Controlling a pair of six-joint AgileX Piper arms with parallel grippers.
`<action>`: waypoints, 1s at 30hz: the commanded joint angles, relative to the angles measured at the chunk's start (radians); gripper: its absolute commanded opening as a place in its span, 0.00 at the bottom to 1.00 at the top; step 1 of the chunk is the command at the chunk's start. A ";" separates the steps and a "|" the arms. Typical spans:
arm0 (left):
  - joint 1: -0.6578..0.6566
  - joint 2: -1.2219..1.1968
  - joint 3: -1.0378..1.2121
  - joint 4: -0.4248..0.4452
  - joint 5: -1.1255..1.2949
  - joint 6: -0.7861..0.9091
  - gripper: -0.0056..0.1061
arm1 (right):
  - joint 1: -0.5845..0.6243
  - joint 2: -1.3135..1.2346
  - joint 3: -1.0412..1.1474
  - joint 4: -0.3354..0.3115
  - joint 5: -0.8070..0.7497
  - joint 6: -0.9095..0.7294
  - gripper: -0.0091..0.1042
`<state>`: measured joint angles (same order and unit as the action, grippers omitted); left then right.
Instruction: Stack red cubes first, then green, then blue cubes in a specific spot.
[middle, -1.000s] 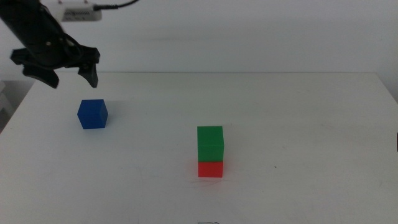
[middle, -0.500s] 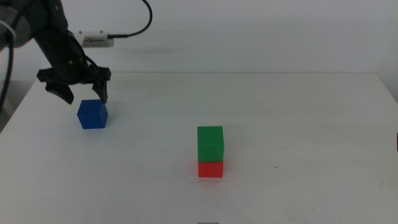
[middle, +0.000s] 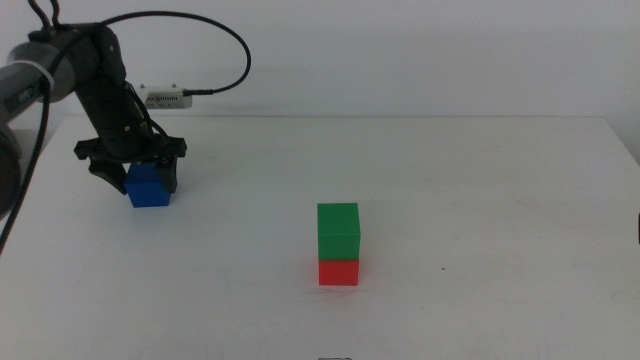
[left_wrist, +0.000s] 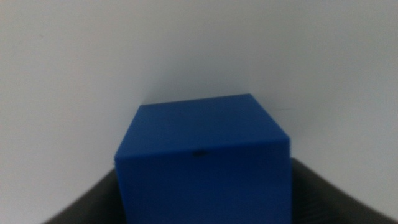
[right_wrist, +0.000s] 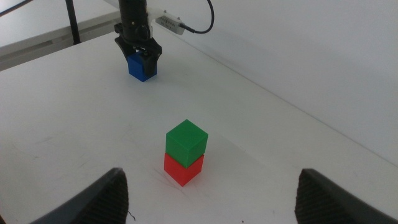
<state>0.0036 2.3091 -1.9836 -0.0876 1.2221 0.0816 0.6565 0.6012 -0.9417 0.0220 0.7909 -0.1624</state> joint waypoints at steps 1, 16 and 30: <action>-0.001 -0.061 -0.030 -0.005 -0.006 0.000 0.62 | -0.008 0.006 -0.023 -0.008 -0.072 -0.012 0.77; -0.099 -0.390 0.158 0.059 0.098 -0.193 0.04 | -0.008 0.006 -0.023 -0.008 -0.072 -0.012 0.77; -0.540 -0.546 0.274 0.177 0.089 -0.649 0.04 | -0.008 0.006 -0.023 -0.008 -0.072 -0.012 0.77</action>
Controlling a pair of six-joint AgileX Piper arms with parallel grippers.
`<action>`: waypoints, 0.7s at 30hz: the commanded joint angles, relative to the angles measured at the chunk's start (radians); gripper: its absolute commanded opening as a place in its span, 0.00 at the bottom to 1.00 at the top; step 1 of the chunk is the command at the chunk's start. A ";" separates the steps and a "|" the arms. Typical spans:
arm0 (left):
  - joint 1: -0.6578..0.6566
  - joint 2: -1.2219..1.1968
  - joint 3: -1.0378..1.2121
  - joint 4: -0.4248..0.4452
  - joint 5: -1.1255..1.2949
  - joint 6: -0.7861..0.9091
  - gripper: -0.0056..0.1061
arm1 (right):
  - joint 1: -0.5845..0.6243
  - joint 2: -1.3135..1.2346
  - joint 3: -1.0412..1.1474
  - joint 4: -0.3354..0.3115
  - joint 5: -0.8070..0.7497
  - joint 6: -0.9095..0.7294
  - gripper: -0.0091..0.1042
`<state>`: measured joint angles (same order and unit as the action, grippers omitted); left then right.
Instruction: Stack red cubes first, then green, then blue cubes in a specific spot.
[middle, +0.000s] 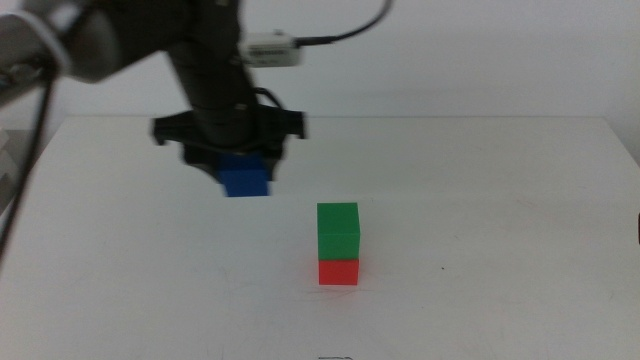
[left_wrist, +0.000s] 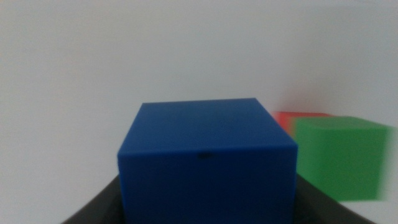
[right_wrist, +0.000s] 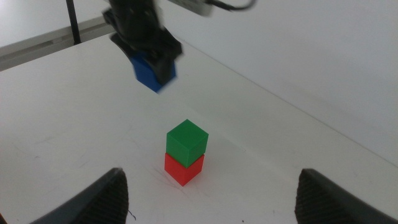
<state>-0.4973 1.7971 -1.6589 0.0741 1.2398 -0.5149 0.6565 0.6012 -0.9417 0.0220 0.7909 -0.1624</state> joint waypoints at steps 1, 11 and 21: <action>-0.066 -0.018 -0.073 0.016 0.076 -0.070 0.04 | -0.008 0.006 -0.023 -0.008 -0.072 -0.012 0.77; -0.209 0.086 -0.206 0.012 0.080 -0.176 0.04 | -0.008 0.006 -0.023 -0.008 -0.072 -0.012 0.77; -0.218 0.102 -0.206 -0.009 0.077 -0.192 0.04 | -0.008 0.006 -0.023 -0.008 -0.072 -0.012 0.77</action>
<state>-0.7118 1.9484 -1.8331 0.0715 1.2377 -0.6897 0.6565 0.6012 -0.9417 0.0220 0.7909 -0.1624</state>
